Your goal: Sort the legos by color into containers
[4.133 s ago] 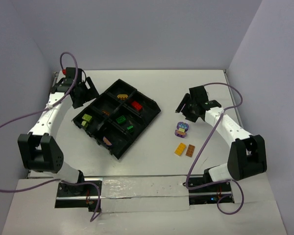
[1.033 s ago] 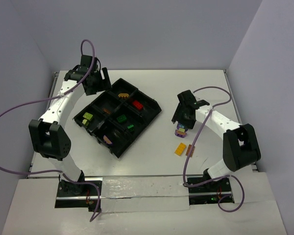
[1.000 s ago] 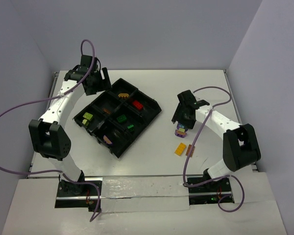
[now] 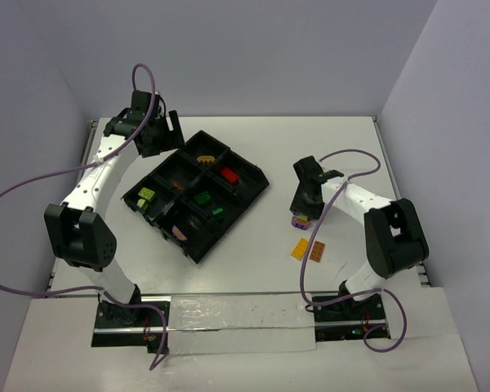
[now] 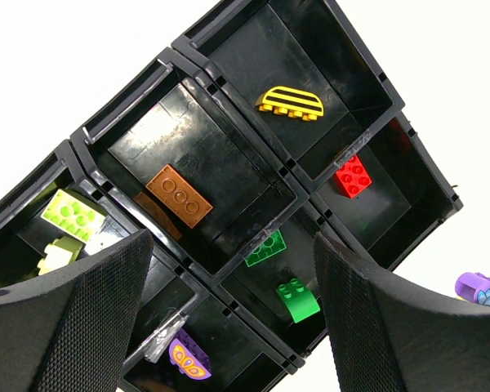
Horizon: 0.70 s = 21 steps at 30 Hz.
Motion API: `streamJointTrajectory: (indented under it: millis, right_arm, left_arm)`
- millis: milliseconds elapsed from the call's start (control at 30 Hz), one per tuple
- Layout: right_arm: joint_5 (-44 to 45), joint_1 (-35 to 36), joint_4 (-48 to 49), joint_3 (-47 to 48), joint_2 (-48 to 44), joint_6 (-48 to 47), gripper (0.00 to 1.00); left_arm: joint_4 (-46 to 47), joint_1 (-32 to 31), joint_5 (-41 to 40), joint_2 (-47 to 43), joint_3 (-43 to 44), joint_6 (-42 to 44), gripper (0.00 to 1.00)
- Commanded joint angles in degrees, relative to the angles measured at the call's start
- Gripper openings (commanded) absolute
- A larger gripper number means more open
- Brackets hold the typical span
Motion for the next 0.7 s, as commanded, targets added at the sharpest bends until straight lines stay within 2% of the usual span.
streamJointTrajectory:
  millis: [0,133,167,200,233,333,433,567,667]
  right_arm:
    - [1.60,-0.16,1.67,1.09,1.42,-0.90,0.55]
    - [1.25,-0.61,1.94,1.01,1.96,-1.52,0.55]
    - [1.33,-0.61,2.02,1.10,1.96,-1.78,0.50]
    - [1.25,-0.61,2.03,1.19,1.95,-1.88,0.40]
    - [1.33,-0.61,2.03,1.27,1.87,-2.15,0.35]
    - [0.66,-0.61,2.28,1.77,1.70,-3.32,0.13]
    - [-0.44,-0.47,1.93,2.56,0.35,-4.64,0.02]
    - [-3.24,0.11,0.93,7.10,-2.26,-7.73,0.00]
    - [-6.74,0.91,1.06,11.73,-3.58,-11.95,0.00]
  left_arm:
    - [1.79,-0.22,0.57,0.17,2.09,0.38,0.86]
    - [1.61,-0.40,0.30,0.70,2.37,0.38,0.87]
    - [1.52,-0.49,0.29,0.71,2.46,0.29,0.87]
    - [1.35,-0.57,0.21,0.88,2.63,0.21,0.87]
    - [1.35,-0.57,0.21,0.97,2.72,0.20,0.87]
    - [1.43,-0.57,0.87,1.22,3.13,-0.21,0.87]
    - [1.45,-0.64,2.07,1.37,3.95,-0.69,0.87]
    - [1.12,-0.49,4.57,2.08,6.75,-1.02,0.88]
    - [0.81,-0.48,10.29,2.67,8.88,-1.14,0.88]
